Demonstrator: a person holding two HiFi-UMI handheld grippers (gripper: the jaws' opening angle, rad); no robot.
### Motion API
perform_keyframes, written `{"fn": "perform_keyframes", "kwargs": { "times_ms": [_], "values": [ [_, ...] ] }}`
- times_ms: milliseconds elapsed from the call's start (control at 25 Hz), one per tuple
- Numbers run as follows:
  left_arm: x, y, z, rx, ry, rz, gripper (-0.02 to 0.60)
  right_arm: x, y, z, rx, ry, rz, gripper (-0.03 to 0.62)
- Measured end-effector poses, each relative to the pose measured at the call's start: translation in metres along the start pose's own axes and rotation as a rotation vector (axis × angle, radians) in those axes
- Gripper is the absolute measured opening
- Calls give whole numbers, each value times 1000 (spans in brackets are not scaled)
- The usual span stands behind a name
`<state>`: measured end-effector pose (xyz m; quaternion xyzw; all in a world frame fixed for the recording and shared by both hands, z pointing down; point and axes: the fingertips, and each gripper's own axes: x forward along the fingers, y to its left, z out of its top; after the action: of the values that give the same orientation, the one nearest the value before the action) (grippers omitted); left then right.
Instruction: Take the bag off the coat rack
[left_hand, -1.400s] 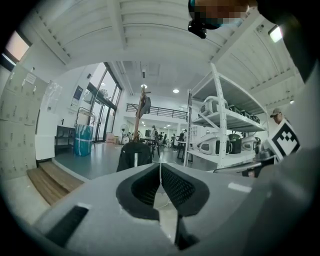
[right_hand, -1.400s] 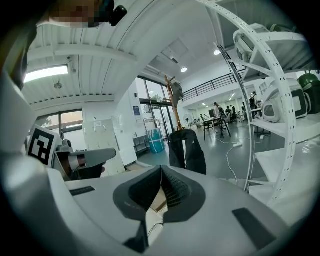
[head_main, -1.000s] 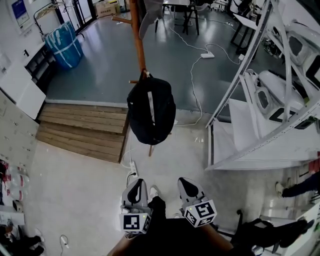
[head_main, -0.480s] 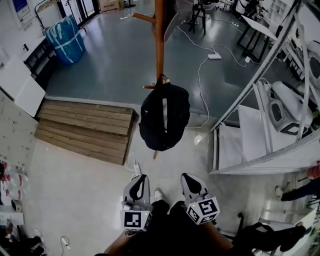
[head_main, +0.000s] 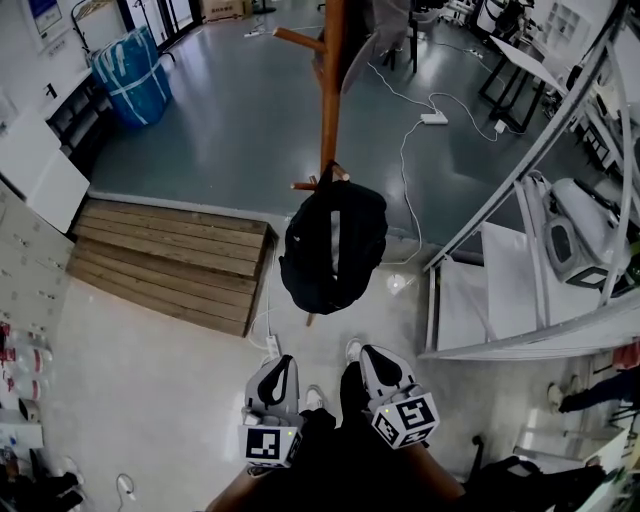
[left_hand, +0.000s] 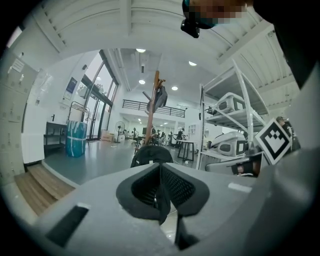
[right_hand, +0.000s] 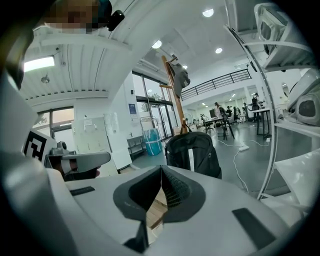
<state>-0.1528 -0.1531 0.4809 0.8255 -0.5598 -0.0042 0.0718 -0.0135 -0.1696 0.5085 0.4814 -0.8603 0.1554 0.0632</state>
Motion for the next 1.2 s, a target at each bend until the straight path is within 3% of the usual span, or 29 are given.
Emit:
{"fn": "perform_keyframes", "kwargs": {
  "times_ms": [400,600,880,1040,1200],
  "values": [
    [57,10,8,29,-3,58,25,43,-44,24,-19,1,49,14],
    [91,10,1,58,86,83,25,70,-74,37,-35,6,77,14],
    [137,16,6,37,33,119,25,99,-112,48,-47,24,100,14],
    [159,32,8,27,74,183,25,118,-129,55,-55,38,112,14],
    [178,41,-1,31,55,186,25,135,-145,57,-73,60,134,14]
  ]
}}
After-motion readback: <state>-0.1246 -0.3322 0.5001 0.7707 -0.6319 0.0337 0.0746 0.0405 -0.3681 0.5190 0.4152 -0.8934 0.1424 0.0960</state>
